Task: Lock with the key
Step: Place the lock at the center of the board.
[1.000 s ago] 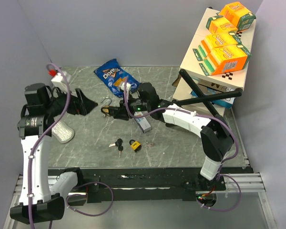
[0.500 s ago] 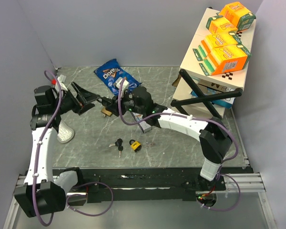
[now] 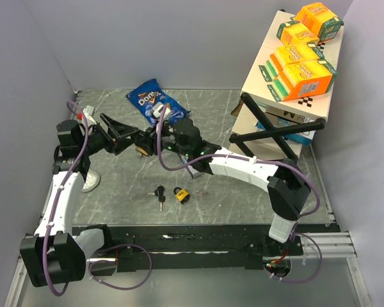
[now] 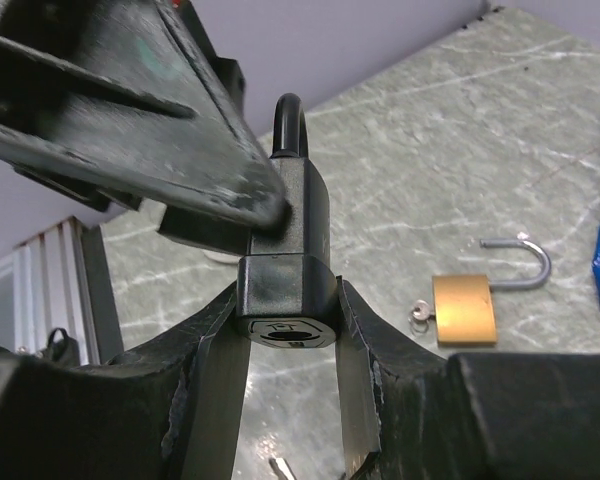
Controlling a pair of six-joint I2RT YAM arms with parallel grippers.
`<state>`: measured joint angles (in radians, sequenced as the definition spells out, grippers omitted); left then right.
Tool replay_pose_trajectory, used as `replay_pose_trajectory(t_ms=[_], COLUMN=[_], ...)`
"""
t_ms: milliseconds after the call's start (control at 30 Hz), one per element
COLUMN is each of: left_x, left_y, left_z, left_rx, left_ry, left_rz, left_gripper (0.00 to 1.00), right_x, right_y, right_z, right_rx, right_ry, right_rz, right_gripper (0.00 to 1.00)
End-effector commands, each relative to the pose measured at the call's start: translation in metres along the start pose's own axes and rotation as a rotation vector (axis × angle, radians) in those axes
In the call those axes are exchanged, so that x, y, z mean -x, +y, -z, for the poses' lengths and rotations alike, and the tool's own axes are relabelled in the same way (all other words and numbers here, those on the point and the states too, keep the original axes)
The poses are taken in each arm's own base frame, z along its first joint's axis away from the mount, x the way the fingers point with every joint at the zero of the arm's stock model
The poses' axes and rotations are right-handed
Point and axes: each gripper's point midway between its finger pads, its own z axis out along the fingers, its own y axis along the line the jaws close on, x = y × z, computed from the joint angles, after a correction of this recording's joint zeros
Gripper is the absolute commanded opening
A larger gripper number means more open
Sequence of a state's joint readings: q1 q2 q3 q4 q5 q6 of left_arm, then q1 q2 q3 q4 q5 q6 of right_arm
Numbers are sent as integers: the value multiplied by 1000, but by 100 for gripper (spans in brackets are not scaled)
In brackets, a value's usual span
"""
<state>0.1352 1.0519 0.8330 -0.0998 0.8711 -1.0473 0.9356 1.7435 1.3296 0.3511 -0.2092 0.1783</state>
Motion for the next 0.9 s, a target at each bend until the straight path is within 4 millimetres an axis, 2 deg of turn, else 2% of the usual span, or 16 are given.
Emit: replay_pose_trajectory(t_ms=[0, 167, 233, 267, 333, 367, 400, 433, 467, 500, 533, 567, 600, 667, 700, 867], left_x=[7, 7, 7, 7, 9, 6, 5, 11, 4, 4, 7, -3, -6, -4, -13, -24], left_y=[-16, -13, -13, -14, -17, -14, -13, -15, 0, 7, 16, 32, 42, 68, 82, 127], left_z=[-3, -5, -5, -5, -4, -4, -3, -2, 0, 1, 3, 7, 11, 16, 23, 36], left_rx=[-50, -44, -43, -45, -53, -33, -20, -4, 68, 106, 158, 230, 276, 390, 448, 636], left_ry=[-33, -33, -35, -35, -33, -21, -15, -28, 6, 16, 24, 69, 85, 111, 158, 279], left_rz=[-49, -46, -49, -54, -90, -84, -95, -175, -140, -156, -226, -196, -202, -251, -259, -260], left_gripper=[76, 65, 53, 38, 21, 5, 1, 1, 1, 1, 1, 1, 1, 1, 1, 1], right_x=[80, 73, 72, 70, 67, 65, 64, 61, 58, 56, 46, 48, 44, 31, 24, 0], right_y=[25, 27, 28, 28, 32, 33, 35, 35, 35, 34, 32, 31, 31, 29, 26, 12], right_z=[-1, -1, -1, -1, -3, -2, -2, 0, 2, 5, 8, 15, 20, 34, 38, 65], right_rx=[56, 56, 61, 64, 78, 88, 97, 99, 100, 99, 94, 98, 104, 105, 109, 103], right_ry=[-230, -218, -214, -210, -195, -186, -178, -162, -150, -141, -116, -116, -108, -79, -59, 14], right_rz=[3, 4, 3, 1, -4, -4, -5, -3, 9, 20, 27, 54, 63, 103, 116, 149], right_gripper=[0, 0, 0, 0, 0, 23, 38, 54, 80, 91, 98, 100, 100, 100, 100, 100])
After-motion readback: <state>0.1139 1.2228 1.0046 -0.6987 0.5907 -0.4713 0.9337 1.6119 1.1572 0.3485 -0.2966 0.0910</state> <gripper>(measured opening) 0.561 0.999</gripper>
